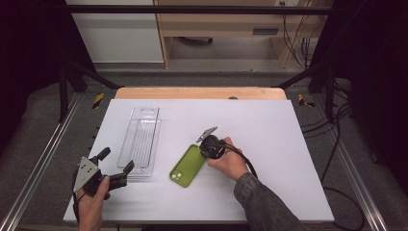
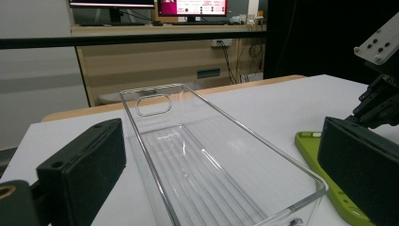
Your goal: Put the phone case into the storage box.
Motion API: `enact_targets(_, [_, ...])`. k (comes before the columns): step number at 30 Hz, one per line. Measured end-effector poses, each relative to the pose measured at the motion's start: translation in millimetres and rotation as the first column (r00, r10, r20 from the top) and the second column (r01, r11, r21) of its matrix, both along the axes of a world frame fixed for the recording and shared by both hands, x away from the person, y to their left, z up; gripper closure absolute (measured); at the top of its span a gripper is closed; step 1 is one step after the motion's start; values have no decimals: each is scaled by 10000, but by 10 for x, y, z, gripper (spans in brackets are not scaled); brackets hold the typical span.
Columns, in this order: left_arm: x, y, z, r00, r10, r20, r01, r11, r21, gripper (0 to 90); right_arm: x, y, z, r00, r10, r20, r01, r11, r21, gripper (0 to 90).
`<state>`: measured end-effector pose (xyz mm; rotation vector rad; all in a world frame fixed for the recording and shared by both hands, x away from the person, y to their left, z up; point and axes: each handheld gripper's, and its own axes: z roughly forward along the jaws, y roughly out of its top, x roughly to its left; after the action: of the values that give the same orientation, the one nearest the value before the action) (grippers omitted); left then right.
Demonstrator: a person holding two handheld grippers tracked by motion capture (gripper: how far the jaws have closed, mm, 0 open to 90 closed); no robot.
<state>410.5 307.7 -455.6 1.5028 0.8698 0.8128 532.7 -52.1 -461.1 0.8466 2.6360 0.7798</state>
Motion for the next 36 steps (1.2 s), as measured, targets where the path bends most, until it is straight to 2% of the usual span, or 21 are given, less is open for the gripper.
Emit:
enact_targets(1, [0, -1, 0, 10000, -2, 1, 2, 10000, 8, 12, 2, -11, 10, 9999, 14, -126, -15, 10000, -81, 900])
enact_targets(10, [0, 0, 2, 10000, 2, -5, -2, 10000, 15, 12, -77, -76, 30, 9994, 127, -320, -138, 9992, -367, 900])
enact_targets(20, [0, -6, 2, 10000, -21, -11, 22, 10000, 67, 12, -160, -216, 30, 9982, 146, -589, -156, 9998, -157, 900])
enact_targets(25, [5, -9, 0, 10000, -14, -17, 14, 10000, 91, 12, -237, -285, 19, 9984, 239, -503, -241, 9997, -42, 900])
enact_targets(26, [19, -19, 1, 9995, -280, 117, 279, 9996, 52, 12, -237, -285, 19, 9984, 239, -503, -241, 9997, -42, 900])
enact_targets(29, [19, -24, 1, 9995, -307, 125, 306, 9995, 72, 13, -293, -331, 19, 9978, 262, -615, -260, 9997, 32, 900])
enact_targets(30, [4, -16, 0, 10000, -31, -16, 31, 9999, 122, 12, -306, -341, 18, 9977, 273, -613, -271, 9996, 48, 900])
enact_targets(31, [19, -24, 1, 9994, -308, 128, 307, 9995, 87, 13, -320, -353, 17, 9977, 305, -607, -304, 9995, 41, 900])
enact_targets(36, [19, -25, 0, 9995, -300, 118, 299, 9995, 107, 13, -399, -399, 12, 9974, 385, -611, -377, 9992, 136, 900])
